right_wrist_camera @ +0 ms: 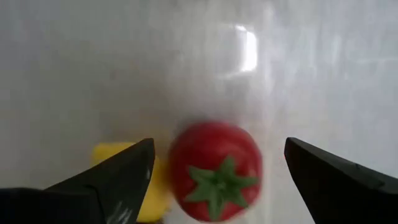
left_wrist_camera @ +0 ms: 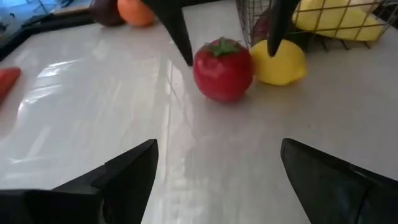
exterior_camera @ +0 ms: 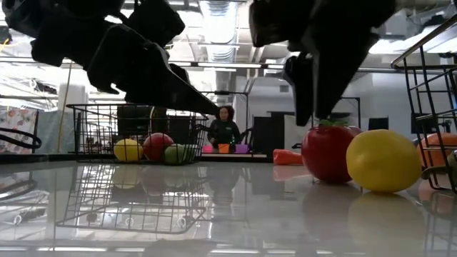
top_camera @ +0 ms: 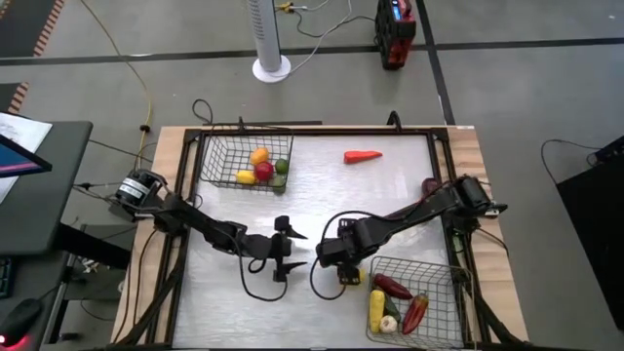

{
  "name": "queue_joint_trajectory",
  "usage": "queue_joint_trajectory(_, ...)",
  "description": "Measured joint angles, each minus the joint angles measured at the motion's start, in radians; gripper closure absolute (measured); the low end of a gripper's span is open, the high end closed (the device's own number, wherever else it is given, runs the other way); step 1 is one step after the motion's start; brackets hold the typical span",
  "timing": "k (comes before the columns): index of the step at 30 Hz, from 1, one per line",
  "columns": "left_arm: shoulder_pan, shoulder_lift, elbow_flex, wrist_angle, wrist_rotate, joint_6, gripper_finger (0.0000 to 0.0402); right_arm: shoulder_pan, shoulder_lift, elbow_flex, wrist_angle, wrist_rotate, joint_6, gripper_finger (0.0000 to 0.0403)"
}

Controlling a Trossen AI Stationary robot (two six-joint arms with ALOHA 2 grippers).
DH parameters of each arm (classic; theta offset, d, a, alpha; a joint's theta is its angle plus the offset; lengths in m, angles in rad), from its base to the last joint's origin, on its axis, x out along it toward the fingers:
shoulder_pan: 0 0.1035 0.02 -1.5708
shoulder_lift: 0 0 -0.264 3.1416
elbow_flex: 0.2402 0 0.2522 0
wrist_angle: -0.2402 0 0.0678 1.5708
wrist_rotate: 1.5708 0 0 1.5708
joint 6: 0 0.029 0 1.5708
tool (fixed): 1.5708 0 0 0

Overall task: Sort produce into baskets
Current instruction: Put the tomato into the black wire basket

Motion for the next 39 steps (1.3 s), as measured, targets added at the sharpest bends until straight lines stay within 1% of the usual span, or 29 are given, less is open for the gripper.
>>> queue_joint_trajectory(2, -0.001, 0.000, -0.010, 0.007, -0.002, -0.010, 0.0075, 0.001, 0.027, 0.043, -0.059, 0.032, -0.018, 0.0015)
queue_joint_trajectory(5, -0.002, 0.000, -0.021, 0.006, -0.003, -0.017, 0.0075, 0.005, 0.068, 0.072, -0.124, 0.063, -0.057, 0.0013)
queue_joint_trajectory(11, -0.003, 0.000, -0.022, 0.009, -0.043, -0.009, 0.0075, 0.001, 0.107, 0.069, -0.181, 0.070, -0.080, 0.0014)
queue_joint_trajectory(16, -0.003, 0.000, -0.022, 0.010, -0.063, -0.008, 0.0075, -0.013, 0.121, 0.064, -0.238, 0.138, -0.096, 0.0014)
queue_joint_trajectory(19, -0.003, 0.000, -0.022, 0.004, -0.063, -0.013, 0.0075, -0.031, 0.122, 0.055, -0.240, 0.133, -0.097, 0.0014)
queue_joint_trajectory(24, -0.003, 0.000, -0.022, -0.005, -0.053, -0.016, 0.0075, -0.064, 0.123, 0.015, -0.237, 0.098, -0.111, 0.0014)
queue_joint_trajectory(29, -0.003, 0.000, -0.022, -0.009, -0.052, -0.017, 0.0075, -0.088, 0.123, 0.004, -0.214, 0.072, -0.123, 0.0016)
queue_joint_trajectory(32, -0.003, 0.000, -0.022, -0.011, -0.053, -0.018, 0.0075, -0.097, 0.123, 0.004, -0.216, 0.069, -0.139, 0.0030)
queue_joint_trajectory(35, -0.007, -0.017, -0.022, -0.039, -0.055, -0.019, 0.0075, -0.101, 0.123, 0.004, -0.213, 0.068, -0.163, 0.0059)
queue_joint_trajectory(37, -0.014, -0.052, -0.022, -0.080, -0.078, -0.018, 0.0075, -0.104, 0.123, 0.004, -0.208, 0.069, -0.169, 0.0076)
queue_joint_trajectory(39, -0.023, -0.100, -0.022, -0.135, -0.125, -0.012, 0.0075, -0.109, 0.123, 0.004, -0.205, 0.069, -0.172, 0.0078)
